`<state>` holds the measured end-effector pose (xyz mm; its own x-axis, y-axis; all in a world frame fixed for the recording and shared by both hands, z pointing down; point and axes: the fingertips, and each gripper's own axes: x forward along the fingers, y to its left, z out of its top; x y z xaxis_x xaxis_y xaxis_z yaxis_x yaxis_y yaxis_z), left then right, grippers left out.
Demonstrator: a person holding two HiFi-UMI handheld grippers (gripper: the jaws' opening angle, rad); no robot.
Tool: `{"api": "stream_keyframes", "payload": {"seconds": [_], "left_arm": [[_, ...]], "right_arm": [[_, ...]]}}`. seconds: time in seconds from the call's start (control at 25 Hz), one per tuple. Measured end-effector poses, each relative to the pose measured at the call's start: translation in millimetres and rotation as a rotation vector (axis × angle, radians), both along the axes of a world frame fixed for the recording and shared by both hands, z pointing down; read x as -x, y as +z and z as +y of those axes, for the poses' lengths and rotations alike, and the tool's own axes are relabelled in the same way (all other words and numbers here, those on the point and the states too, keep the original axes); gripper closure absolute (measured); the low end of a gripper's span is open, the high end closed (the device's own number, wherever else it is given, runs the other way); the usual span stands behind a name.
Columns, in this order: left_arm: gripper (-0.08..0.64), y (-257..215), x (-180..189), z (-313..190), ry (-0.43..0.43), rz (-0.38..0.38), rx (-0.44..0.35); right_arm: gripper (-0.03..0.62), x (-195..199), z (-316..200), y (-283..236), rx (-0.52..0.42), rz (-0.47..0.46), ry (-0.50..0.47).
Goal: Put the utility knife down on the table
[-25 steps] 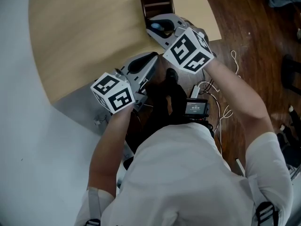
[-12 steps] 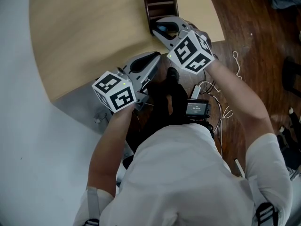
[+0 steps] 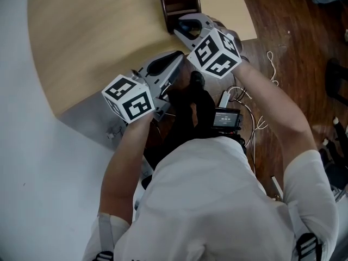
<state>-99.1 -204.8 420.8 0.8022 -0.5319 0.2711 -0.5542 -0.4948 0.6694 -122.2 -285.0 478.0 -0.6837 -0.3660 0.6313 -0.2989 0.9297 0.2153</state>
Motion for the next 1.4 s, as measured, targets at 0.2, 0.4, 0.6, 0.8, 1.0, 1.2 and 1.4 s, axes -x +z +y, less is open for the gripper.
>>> {"api": "stream_keyframes", "payload": {"seconds": [0.2,0.4,0.6,0.8,1.0,1.2,1.4], "left_arm": [[0.557,-4.1,-0.2,-1.4,0.003,-0.002,-0.007],[0.557,-6.4,-0.6,-1.4,-0.01,-0.001,-0.002],[0.557,-8.5,-0.2,-2.2,-0.013,-0.001,-0.009],[0.557,-9.4,-1.6,-1.9,-0.006,-0.002,-0.007],[0.557,-10.5,-4.1,-2.8,0.001,-0.002,-0.011],[0.557,-11.7,-3.0,-2.9,0.001,0.002,-0.017],[0.557,-9.8,-2.8,-1.5,-0.002,0.01,-0.011]], "right_arm": [[0.517,5.0,-0.6,0.2,0.013,0.008,-0.009],[0.517,1.5,-4.0,-4.8,0.013,0.001,0.006],[0.515,-0.7,-5.0,-5.6,0.014,0.001,0.018],[0.515,0.9,-6.1,-2.8,0.035,0.001,0.031],[0.514,1.2,-5.8,-1.4,0.05,-0.005,0.032],[0.514,1.2,-4.8,-3.7,0.041,-0.005,0.037],[0.515,-2.0,-4.6,-7.0,0.032,-0.007,0.053]]}}
